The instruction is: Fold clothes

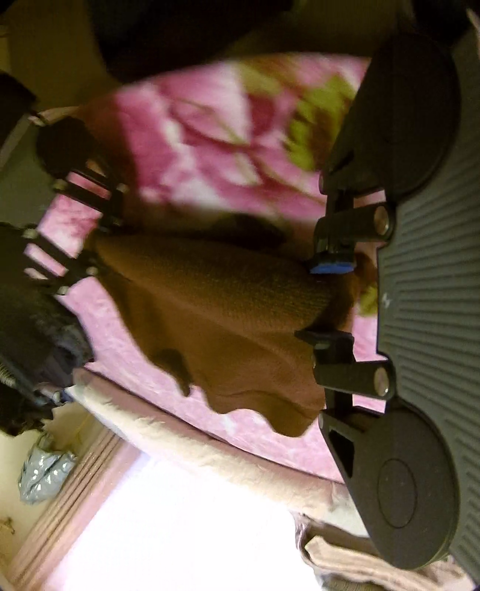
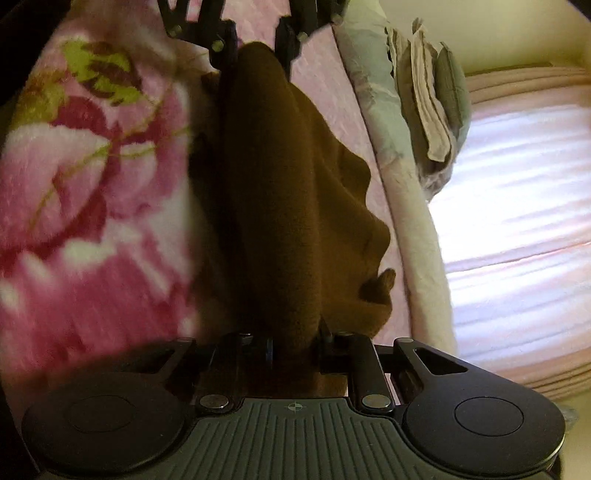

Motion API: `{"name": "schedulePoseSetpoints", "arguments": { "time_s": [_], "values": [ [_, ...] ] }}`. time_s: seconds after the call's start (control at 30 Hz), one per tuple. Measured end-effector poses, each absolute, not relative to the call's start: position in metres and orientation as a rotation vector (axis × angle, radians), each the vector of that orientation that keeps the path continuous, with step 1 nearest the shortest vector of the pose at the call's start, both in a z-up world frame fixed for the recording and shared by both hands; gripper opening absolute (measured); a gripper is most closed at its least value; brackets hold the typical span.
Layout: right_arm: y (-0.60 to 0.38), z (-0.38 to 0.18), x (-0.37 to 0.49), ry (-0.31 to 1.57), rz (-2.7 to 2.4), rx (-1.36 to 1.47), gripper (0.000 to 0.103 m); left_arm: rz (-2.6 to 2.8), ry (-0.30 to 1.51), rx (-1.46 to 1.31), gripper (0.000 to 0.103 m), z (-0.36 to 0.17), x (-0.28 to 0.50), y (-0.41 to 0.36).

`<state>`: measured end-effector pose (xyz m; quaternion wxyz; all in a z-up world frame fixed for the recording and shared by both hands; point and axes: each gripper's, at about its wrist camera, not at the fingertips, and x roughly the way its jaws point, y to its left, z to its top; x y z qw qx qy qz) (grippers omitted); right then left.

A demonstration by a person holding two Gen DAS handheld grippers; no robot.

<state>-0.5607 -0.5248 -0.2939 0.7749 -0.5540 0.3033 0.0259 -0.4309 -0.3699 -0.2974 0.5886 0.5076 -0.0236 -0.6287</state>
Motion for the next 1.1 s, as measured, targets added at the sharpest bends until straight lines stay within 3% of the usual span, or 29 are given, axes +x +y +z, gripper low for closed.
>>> {"name": "schedulePoseSetpoints", "arguments": {
  "time_s": [0.2,0.33,0.4,0.5,0.63,0.83,0.87,0.9,0.93,1.1],
  "values": [
    [-0.565,-0.272,-0.591,0.684,-0.008,-1.228,0.018,-1.6,-0.037,1.063,0.023,-0.274,-0.51,-0.37],
    [-0.589,-0.284,-0.621,0.807,-0.009,-1.18,0.022,-1.641,-0.05,1.082,0.029,-0.291,-0.564,-0.383],
    [-0.599,-0.293,-0.632,0.845,-0.041,-1.159,0.039,-1.658,-0.047,1.09,0.037,-0.296,-0.577,-0.379],
    [-0.606,-0.286,-0.645,0.866,-0.163,-1.109,0.04,-1.665,-0.035,1.061,0.038,-0.293,-0.573,-0.364],
    [-0.619,-0.256,-0.661,0.868,-0.356,-0.822,0.04,-1.614,0.049,0.946,0.038,-0.278,-0.534,-0.345],
    [-0.633,-0.218,-0.682,0.726,-0.404,0.007,0.041,-1.412,0.087,0.889,0.038,-0.266,-0.461,-0.346],
    [-0.637,-0.217,-0.679,0.685,-0.402,0.142,0.053,-1.395,0.092,0.883,0.038,-0.265,-0.451,-0.351],
    [-0.64,-0.216,-0.678,0.639,-0.4,0.274,0.08,-1.386,0.097,0.874,0.038,-0.263,-0.442,-0.357],
    [-0.644,-0.216,-0.678,0.59,-0.398,0.405,0.088,-1.383,0.102,0.861,0.038,-0.26,-0.435,-0.362],
    [-0.661,-0.222,-0.656,0.478,-0.398,0.794,0.09,-1.406,0.14,0.832,0.038,-0.259,-0.408,-0.4]
  ]
}}
